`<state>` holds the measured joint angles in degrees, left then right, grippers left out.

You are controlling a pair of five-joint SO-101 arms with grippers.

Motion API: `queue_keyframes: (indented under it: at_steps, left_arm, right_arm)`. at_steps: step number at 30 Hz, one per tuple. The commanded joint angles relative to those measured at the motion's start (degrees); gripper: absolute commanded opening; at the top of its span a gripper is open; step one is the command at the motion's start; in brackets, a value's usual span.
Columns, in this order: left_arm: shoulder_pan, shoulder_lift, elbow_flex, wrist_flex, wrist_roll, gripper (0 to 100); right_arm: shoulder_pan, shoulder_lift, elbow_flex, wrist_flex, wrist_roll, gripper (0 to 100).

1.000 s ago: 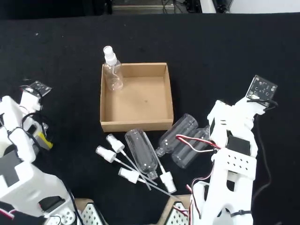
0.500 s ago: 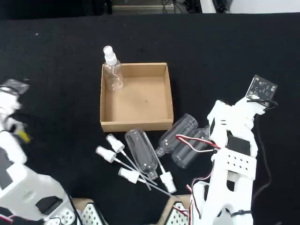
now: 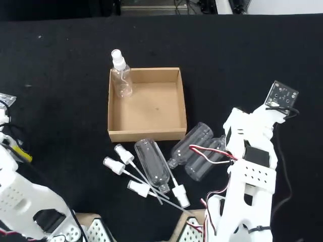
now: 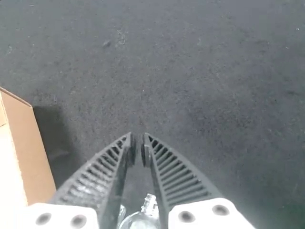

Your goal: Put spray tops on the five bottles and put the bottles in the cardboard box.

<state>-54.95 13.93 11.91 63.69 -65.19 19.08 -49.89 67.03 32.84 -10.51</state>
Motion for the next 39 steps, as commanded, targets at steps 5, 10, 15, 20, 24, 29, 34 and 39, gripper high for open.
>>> queue_keyframes:
  at_steps: [5,10,15,20,24,29,34,39]
  left_arm:
    - [-0.3,-4.8,-2.1,0.0,-3.3,32]
    - [-1.5,-3.4,-1.5,0.0,-8.5,32]
    - [-4.0,-3.2,-2.9,0.0,-13.7,32]
    - [-3.9,-3.1,-2.2,0.4,-14.1,32]
    - [-2.7,-3.1,-2.2,0.4,-14.1,32]
    - [-2.5,-3.5,-2.2,0.5,-13.5,4]
    - [-2.8,-3.9,-2.9,0.5,-7.0,2]
    - [-1.0,-9.6,-2.5,9.0,-1.5,3]
  right_arm:
    - [-0.6,-1.9,-0.6,0.1,0.2,2.1]
    - [-0.6,-1.9,-0.6,0.1,0.2,2.1]
    - [-0.6,-1.9,-0.6,0.1,0.2,2.1]
    - [-0.6,-1.9,-0.6,0.1,0.2,2.1]
    - [-0.6,-1.9,-0.4,0.1,0.2,2.1]
    - [-0.6,-1.9,-0.4,0.1,0.2,2.1]
    - [-0.6,-2.0,-0.9,0.6,0.2,2.1]
    - [-1.6,-2.0,-6.9,9.5,0.3,2.1]
